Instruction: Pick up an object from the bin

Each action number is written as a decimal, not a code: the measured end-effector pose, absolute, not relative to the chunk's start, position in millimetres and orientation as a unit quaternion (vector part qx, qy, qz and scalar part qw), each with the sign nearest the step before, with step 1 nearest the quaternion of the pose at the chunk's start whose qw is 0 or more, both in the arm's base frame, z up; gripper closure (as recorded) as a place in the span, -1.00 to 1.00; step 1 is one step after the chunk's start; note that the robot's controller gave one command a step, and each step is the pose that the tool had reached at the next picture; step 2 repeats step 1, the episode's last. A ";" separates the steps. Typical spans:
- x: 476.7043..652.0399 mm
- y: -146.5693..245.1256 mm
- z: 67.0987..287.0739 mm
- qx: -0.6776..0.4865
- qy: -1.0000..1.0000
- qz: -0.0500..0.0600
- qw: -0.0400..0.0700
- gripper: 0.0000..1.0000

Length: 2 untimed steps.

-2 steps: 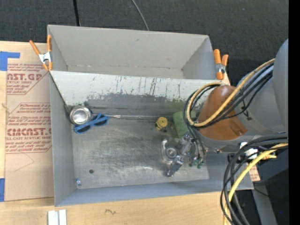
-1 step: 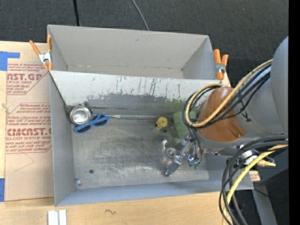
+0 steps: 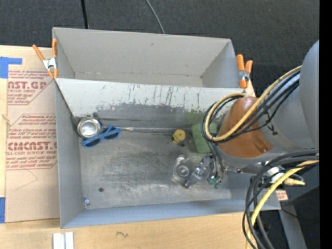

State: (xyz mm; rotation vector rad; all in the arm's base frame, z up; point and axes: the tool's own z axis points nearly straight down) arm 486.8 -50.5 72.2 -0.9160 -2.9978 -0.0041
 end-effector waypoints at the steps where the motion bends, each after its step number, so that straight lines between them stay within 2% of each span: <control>1: 487.5 -49.9 113.4 -0.292 -0.957 -0.001 -0.001 1.00; 2: 487.5 -49.9 113.4 -0.292 -0.957 -0.001 -0.001 1.00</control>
Offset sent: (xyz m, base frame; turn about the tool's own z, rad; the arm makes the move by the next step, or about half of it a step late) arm 0.0000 0.0001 0.0394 0.0000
